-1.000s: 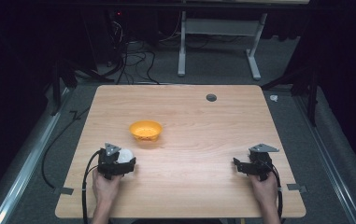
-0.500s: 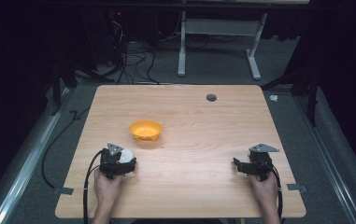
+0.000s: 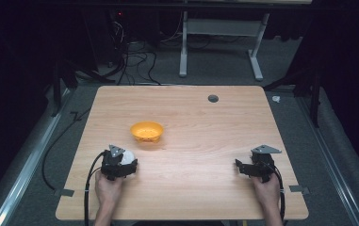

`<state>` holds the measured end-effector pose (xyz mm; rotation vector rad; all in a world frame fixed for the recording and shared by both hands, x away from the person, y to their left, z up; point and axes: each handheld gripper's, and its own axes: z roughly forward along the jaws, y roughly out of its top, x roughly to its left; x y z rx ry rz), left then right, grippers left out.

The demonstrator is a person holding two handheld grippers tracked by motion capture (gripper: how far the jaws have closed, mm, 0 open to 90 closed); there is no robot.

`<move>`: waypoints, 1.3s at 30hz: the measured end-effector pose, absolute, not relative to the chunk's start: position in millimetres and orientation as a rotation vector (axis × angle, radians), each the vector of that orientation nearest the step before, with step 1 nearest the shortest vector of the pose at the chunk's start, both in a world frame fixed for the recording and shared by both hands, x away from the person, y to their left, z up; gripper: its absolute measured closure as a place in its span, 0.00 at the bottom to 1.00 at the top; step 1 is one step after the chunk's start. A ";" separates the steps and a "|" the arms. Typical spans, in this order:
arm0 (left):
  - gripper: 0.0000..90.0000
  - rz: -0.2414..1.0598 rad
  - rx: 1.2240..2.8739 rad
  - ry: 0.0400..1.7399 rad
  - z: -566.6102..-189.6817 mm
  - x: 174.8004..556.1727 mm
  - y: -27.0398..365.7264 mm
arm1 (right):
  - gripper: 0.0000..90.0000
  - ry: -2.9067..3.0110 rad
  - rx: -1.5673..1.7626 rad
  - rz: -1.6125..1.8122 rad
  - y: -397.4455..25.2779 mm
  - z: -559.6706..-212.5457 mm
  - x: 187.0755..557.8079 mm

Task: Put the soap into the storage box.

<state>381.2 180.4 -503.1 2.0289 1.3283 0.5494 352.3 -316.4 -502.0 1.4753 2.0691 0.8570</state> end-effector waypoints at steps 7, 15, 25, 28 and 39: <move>0.27 0.544 2.036 1.321 -502.6 381.3 182.1 | 0.23 2.069 1.475 0.857 -316.4 -502.0 352.3; 0.27 0.544 2.021 1.320 -498.4 379.4 185.2 | 0.23 2.069 1.474 0.855 -316.2 -502.0 352.3; 0.27 0.512 2.008 1.307 -493.4 376.2 185.9 | 0.23 2.069 1.473 0.855 -316.2 -502.0 352.3; 0.27 0.512 2.017 1.303 -491.5 375.5 185.3 | 0.23 2.070 1.473 0.854 -316.2 -502.0 352.3; 0.27 0.491 2.030 1.273 -484.3 374.5 181.1 | 0.23 2.069 1.475 0.854 -316.1 -502.0 352.2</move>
